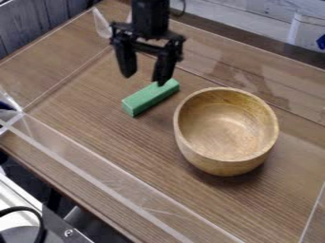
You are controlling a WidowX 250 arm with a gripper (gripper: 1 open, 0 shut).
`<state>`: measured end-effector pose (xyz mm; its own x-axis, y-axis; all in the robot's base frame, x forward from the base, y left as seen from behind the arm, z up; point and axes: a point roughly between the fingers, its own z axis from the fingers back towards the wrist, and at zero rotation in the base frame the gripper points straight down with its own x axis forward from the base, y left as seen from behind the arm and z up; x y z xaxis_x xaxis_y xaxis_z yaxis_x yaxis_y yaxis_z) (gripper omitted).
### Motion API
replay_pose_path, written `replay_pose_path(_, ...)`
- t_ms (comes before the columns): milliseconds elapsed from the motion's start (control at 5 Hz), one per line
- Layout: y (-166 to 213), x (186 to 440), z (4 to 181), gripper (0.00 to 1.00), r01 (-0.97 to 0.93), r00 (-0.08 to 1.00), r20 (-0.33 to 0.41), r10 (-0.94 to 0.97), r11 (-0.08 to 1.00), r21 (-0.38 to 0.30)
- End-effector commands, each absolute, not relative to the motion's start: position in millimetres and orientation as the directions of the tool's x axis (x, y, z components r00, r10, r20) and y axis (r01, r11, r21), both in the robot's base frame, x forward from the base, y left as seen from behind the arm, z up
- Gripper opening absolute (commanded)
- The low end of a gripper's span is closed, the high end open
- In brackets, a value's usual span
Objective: Remove the green block from inside the brown bowl and put it on the table
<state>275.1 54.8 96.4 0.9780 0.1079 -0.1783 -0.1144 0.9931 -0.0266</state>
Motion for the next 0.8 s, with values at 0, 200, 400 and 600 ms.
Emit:
replay_pose_path(0, 49, 287, 130.9, 1.00, -0.056, 0.997, -0.057, 0.055, 0.998, -0.022)
replay_pose_path(200, 47, 288, 134.0, 1.00, 0.001, 0.999, -0.043, -0.002, 1.000, -0.023)
replay_pose_path(400, 47, 286, 132.7, 1.00, 0.041, 0.998, -0.041, -0.042, 0.999, -0.025)
replay_pose_path(600, 52, 284, 123.8, 1.00, 0.050, 0.998, -0.048, -0.052, 0.998, -0.046)
